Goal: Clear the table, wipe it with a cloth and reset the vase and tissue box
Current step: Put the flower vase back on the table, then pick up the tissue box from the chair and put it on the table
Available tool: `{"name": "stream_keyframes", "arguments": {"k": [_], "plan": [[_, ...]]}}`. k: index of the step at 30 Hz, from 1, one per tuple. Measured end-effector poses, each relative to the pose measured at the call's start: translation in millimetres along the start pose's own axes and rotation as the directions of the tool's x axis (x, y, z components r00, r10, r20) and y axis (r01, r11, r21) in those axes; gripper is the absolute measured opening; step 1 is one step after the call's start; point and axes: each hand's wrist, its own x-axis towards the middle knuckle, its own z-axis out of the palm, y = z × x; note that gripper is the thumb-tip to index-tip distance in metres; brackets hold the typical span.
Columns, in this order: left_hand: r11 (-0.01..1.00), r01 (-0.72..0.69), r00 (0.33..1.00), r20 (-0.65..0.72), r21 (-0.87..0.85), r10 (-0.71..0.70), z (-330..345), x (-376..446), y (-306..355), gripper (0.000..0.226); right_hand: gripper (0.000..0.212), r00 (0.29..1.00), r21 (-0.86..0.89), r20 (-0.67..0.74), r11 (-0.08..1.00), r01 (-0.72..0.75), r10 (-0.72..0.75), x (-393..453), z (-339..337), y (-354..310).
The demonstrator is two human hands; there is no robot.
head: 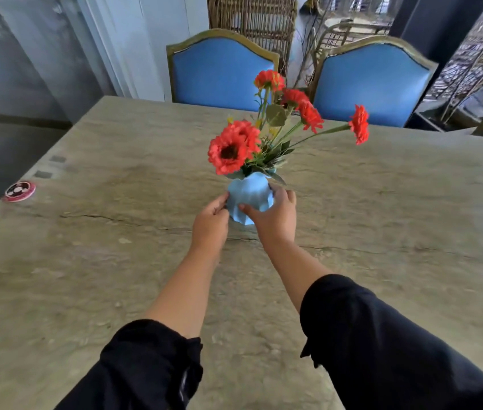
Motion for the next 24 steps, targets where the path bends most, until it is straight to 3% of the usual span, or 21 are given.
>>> {"name": "stream_keyframes", "arguments": {"k": [8, 16, 20, 24], "plan": [[0.999, -0.012, 1.000, -0.015, 0.038, 0.013, 2, 9, 1, 0.049, 0.067, 1.000, 0.016, 0.018, 1.000, -0.026, 0.025, 3, 3, 4], [0.997, 0.032, 0.998, -0.052, 0.075, -0.028, 7, -10, 9, 0.049, 0.065, 0.983, 0.062, 0.178, 0.997, -0.050, 0.038, -6, -16, 13], [1.000, 0.020, 0.991, -0.134, 0.017, -0.017, 23, -44, 12, 0.040, 0.046, 0.987, 0.133, 0.148, 0.987, -0.088, 0.068, -25, -51, 19], [1.000, 0.013, 0.999, -0.051, 0.008, -0.013, 57, -94, 11, 0.032, 0.027, 0.995, 0.214, 0.062, 0.973, -0.086, 0.074, -51, -109, 30]]}}
